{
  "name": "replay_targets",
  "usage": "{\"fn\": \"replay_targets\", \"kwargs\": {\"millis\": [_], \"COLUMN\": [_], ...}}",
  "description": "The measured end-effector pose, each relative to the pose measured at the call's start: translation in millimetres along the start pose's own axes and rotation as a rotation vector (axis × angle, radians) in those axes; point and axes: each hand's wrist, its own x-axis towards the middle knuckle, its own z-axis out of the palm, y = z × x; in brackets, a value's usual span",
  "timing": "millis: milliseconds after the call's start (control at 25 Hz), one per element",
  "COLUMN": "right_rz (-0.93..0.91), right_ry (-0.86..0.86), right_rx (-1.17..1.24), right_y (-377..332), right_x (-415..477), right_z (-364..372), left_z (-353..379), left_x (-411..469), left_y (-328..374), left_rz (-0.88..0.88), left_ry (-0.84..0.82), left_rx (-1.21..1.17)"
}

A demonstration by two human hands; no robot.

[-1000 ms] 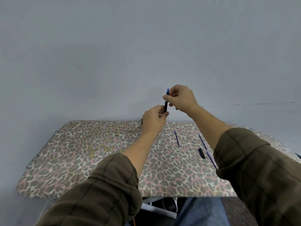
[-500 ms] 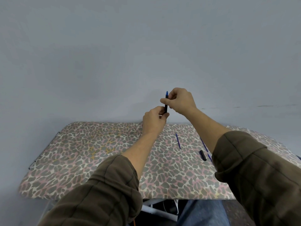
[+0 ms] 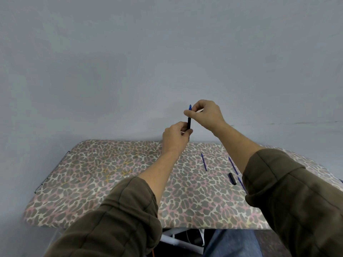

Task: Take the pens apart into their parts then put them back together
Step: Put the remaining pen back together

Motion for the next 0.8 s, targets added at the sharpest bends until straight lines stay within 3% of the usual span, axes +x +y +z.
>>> {"fn": "replay_targets", "kwargs": {"millis": [440, 640, 800], "right_rz": [0.013, 0.015, 0.034], "right_ry": [-0.004, -0.060, -0.018], "right_rx": [0.047, 0.177, 0.091], "right_y": [1.2, 3.0, 2.8], "right_x": [1.5, 1.4, 2.7], "right_z": [1.8, 0.6, -0.2], "left_z": [-2.5, -3.5, -2.6], "left_x": [1.3, 2.4, 2.9], "left_y": [-1.9, -1.9, -1.6], "left_rz": [-0.009, -0.008, -0.010], "left_ry": [-0.016, -0.017, -0.020], "left_rx": [-0.002, -0.007, -0.005]}}
